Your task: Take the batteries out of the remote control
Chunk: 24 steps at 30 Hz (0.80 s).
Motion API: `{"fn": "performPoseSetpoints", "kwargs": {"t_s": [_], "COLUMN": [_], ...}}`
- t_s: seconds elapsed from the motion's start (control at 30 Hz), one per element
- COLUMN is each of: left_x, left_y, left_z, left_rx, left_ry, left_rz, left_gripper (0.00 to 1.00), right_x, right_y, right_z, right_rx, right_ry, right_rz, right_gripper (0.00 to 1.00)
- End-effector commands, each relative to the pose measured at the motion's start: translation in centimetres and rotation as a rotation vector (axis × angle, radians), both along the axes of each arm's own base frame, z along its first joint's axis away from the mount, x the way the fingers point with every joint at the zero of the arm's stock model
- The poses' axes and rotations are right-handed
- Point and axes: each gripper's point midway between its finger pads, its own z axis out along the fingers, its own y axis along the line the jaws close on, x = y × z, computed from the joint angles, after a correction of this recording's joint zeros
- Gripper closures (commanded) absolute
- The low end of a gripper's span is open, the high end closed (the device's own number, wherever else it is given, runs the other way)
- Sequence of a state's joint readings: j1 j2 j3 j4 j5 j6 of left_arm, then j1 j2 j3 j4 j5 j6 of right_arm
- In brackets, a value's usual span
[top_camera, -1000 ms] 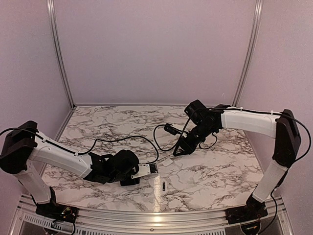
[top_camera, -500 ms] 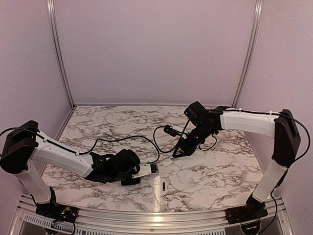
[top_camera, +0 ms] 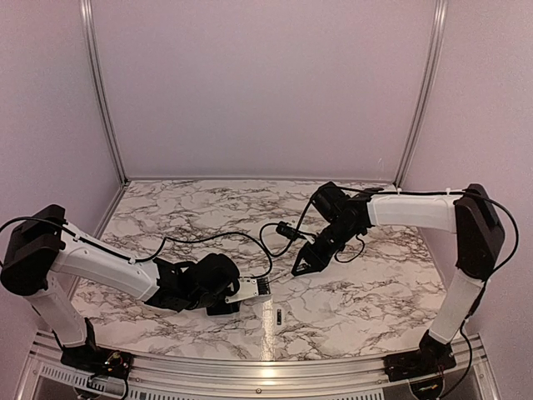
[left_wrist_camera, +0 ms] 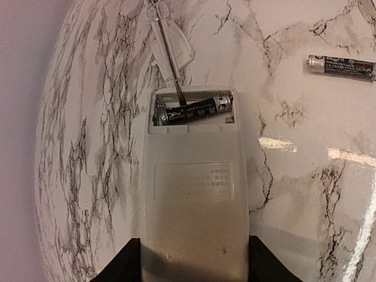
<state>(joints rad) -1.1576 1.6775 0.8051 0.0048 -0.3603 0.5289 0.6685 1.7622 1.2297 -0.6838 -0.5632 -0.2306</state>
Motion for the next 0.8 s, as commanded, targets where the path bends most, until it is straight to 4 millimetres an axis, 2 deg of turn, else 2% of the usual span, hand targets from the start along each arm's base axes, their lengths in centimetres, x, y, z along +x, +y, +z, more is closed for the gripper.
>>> {"fn": "performPoseSetpoints", "kwargs": {"t_s": [0.0,0.37,0.53,0.77], "left_x": [0.4,0.4,0.3,0.3], "left_y": [-0.8,-0.7,-0.5,-0.5], "left_z": [0.4,0.8,1.0,0.9], "left_rx": [-0.006,0.011,0.021,0.031], "left_ry": [-0.015,-0.024,-0.016,-0.009], "left_rz": [-0.007,-0.022,-0.024,-0.019], "left_gripper": [0.93,0.93,0.93,0.93], "right_x": [0.0,-0.4,-0.9,-1.4], "right_y": [0.1,1.0,1.7,1.6], "right_z": [-1.4,-1.9,-0.4,1.7], "right_rx": [0.014,0.083,0.154,0.193], "right_ry": [0.013,0.017,0.026,0.004], "right_rz": [0.015,0.049,0.067,0.064], "right_gripper": [1.00,1.00,1.00,1.00]}}
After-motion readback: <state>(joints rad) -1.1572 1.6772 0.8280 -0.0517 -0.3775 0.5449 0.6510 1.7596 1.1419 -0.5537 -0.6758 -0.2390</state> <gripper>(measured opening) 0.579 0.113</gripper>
